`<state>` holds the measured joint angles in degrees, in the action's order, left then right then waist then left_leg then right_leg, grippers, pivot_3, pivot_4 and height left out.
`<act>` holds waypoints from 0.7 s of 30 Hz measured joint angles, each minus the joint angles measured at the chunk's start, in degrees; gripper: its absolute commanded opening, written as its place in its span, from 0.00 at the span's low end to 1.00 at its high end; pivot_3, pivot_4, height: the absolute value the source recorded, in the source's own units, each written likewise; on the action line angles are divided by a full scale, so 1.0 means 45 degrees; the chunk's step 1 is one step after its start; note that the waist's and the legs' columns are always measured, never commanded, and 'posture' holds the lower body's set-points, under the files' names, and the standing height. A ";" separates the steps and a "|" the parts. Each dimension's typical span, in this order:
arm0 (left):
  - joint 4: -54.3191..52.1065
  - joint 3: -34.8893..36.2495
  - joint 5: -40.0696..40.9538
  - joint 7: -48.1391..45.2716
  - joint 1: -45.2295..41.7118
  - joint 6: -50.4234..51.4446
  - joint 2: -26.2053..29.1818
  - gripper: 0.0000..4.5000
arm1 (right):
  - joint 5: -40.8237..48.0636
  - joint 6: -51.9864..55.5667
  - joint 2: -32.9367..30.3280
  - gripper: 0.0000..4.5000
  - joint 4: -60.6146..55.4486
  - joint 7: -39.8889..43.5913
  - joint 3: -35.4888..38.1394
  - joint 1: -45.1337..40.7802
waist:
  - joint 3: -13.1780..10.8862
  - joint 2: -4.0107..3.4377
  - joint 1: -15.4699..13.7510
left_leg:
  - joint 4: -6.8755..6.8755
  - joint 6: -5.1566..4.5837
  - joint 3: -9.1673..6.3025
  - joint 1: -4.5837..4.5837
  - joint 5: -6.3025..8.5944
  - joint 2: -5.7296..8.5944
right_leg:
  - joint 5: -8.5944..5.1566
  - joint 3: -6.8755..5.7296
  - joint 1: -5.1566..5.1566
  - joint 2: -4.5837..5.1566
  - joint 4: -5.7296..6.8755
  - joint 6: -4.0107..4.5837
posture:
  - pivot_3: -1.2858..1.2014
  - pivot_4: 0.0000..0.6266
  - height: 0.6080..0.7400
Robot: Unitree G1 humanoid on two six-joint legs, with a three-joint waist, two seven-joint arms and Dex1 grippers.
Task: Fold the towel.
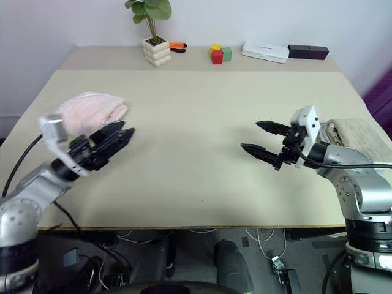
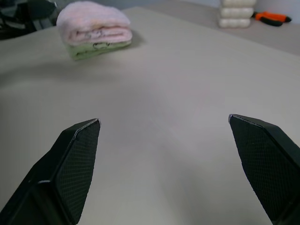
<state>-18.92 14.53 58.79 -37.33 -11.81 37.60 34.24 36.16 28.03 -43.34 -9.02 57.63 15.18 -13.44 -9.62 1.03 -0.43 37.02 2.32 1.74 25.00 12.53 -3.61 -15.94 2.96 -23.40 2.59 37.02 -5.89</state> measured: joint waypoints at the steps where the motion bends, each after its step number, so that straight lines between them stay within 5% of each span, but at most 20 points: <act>1: 0.0319 -0.0424 -0.0478 -0.0337 -0.0382 -0.0161 -0.0005 0.99 | -0.0001 -0.0109 -0.0001 1.00 0.0043 0.0033 0.0119 0.0159 | -0.0001 -0.0001 -0.0004 | 0.0002 0.0000 0.0004 0.0000 0.0000 0.0000 | 0.0000 0.0003 0.0000 0.0000 -0.0001 0.0000 | 0.52 0.24 1.00; 12: 0.4411 -0.3450 -0.4504 -0.3026 -0.3841 -0.2149 -0.1109 0.99 | -0.0183 -0.0834 -0.0072 1.00 0.0446 -0.0191 0.0995 0.0811 | -0.0002 -0.0001 -0.0011 | 0.0011 -0.0001 0.0002 0.0000 -0.0001 0.0001 | -0.0001 0.0005 0.0004 -0.0004 0.0011 -0.0022 | 0.52 0.24 1.00; 21: 0.5669 -0.3562 -0.5451 -0.3389 -0.4414 -0.2706 -0.2513 0.99 | -0.0611 -0.1212 -0.0081 1.00 0.0603 -0.0698 0.0978 0.0604 | -0.0003 0.0001 -0.0027 | 0.0015 -0.0001 -0.0004 0.0001 -0.0002 0.0002 | 0.0016 0.0005 0.0006 -0.0005 0.0018 -0.0061 | 0.52 0.24 1.00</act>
<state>6.59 -1.50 34.26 -52.58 -31.67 25.42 22.93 33.41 22.58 -43.70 -6.31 54.49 19.58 -10.72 -9.63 1.03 -0.55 37.09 2.32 1.72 25.01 12.52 -3.60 -15.87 2.99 -23.37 2.56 37.10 -6.16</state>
